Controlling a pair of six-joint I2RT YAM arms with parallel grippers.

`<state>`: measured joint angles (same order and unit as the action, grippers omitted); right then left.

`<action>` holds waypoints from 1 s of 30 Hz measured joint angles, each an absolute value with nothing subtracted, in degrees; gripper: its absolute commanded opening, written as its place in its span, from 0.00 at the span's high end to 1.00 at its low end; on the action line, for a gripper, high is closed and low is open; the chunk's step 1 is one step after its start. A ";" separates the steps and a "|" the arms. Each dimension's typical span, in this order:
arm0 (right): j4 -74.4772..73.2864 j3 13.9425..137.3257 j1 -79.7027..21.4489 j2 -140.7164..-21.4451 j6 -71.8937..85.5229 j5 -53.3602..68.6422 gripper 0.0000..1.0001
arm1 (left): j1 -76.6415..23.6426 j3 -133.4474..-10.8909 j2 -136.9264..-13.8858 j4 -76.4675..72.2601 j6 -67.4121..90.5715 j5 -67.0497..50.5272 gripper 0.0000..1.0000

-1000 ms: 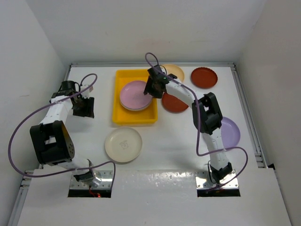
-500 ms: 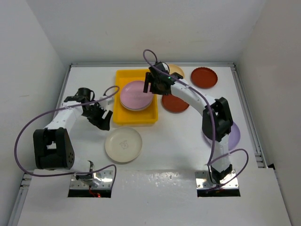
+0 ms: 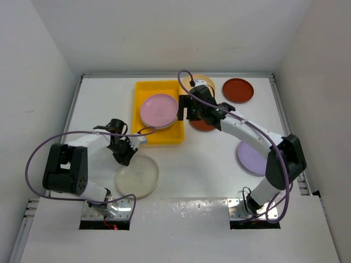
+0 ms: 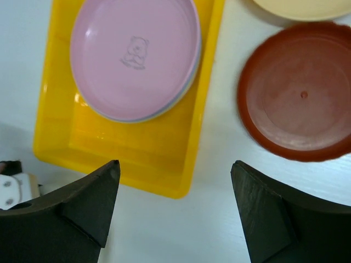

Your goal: Place the plates into the plastic bin on the countertop

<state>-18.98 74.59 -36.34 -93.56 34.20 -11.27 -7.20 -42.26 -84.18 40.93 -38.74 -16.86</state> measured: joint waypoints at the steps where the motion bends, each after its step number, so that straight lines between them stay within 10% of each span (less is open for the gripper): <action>1: -18.96 73.32 -36.05 -93.06 34.15 -11.03 0.17 | -7.57 -42.26 -84.23 40.12 -38.76 -17.76 1.00; 16: -19.86 56.03 -18.15 -79.42 35.81 -1.15 0.17 | -14.90 -56.25 -78.56 48.23 -40.77 -22.98 1.00; 30: -20.58 58.83 -12.80 -82.17 35.44 4.82 0.18 | -8.03 -95.39 -95.42 45.87 -19.57 -36.58 1.00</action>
